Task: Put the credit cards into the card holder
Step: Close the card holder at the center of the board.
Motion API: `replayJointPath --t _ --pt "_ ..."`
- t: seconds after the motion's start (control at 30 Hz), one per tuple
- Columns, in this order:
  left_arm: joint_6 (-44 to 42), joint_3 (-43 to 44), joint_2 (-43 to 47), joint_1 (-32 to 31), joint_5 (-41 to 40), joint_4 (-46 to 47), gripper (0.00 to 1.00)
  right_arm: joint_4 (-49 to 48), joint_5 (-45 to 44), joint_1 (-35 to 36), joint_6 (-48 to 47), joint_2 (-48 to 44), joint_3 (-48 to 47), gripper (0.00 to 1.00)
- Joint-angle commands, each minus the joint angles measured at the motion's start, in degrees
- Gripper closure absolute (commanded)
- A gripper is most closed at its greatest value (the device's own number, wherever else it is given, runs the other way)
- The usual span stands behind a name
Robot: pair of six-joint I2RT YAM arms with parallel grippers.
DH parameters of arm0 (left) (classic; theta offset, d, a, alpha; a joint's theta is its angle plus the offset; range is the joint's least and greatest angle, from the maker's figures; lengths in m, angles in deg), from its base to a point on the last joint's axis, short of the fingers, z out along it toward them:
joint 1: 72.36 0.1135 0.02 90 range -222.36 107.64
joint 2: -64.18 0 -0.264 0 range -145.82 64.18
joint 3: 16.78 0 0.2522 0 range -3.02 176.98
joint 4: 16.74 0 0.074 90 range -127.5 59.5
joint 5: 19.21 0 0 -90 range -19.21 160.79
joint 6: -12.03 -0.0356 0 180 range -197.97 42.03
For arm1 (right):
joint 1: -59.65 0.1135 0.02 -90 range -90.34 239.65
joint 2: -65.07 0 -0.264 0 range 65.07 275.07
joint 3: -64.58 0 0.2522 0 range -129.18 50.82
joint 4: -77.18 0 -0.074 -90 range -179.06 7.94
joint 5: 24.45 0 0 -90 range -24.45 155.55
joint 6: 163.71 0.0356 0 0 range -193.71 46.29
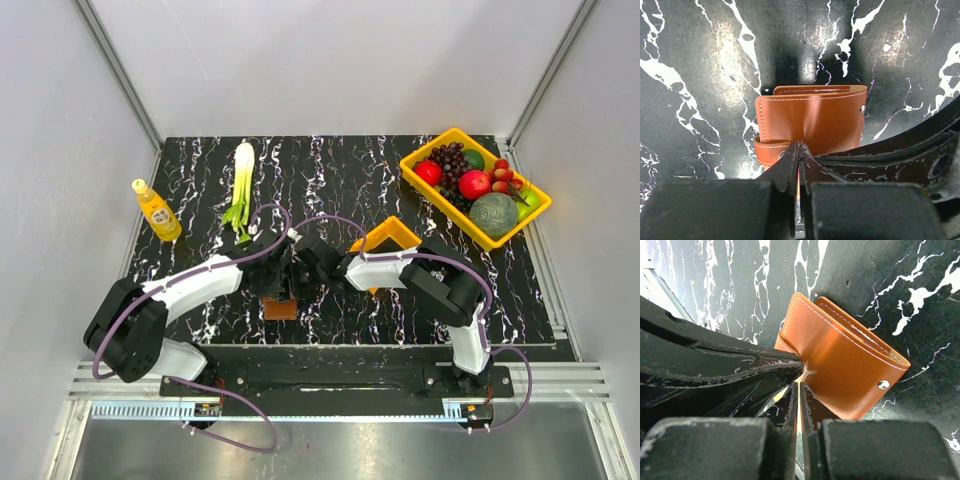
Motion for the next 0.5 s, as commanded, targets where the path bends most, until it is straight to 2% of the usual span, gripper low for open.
replayJointPath --t 0.0,0.03,0.07,0.13,0.17,0.3,0.37,0.47 --pt "1.01 -0.29 2.99 -0.25 0.68 1.71 0.98 2.76 -4.79 0.57 -1.0 -0.57 1.89 0.89" --pt "1.01 -0.2 4.04 -0.16 -0.02 1.44 0.91 2.85 -4.88 0.57 -1.0 -0.57 1.89 0.89" --pt "0.92 -0.02 5.09 -0.25 -0.64 1.18 0.76 2.85 -4.88 0.57 -1.08 -0.57 1.89 0.89" --pt "0.57 0.76 6.51 -0.25 -1.26 -0.13 0.62 2.41 -5.31 0.57 -0.82 -1.18 2.32 0.85" --pt "0.4 1.38 7.12 -0.25 -1.78 -1.01 0.51 1.62 -5.4 0.57 -0.82 -1.71 3.02 0.84" --pt "0.92 0.42 9.4 -0.25 -3.63 -1.72 0.49 -0.67 -5.4 0.48 -0.12 -3.29 4.26 0.81" --pt "2.15 -1.42 11.95 -0.25 -5.12 -0.59 0.42 -1.98 -4.35 0.13 0.32 -4.08 4.78 0.8" --pt "4.95 -4.23 15.55 -0.16 -6.62 0.39 0.39 -2.87 -3.38 -0.31 1.2 -5.84 5.14 0.76"
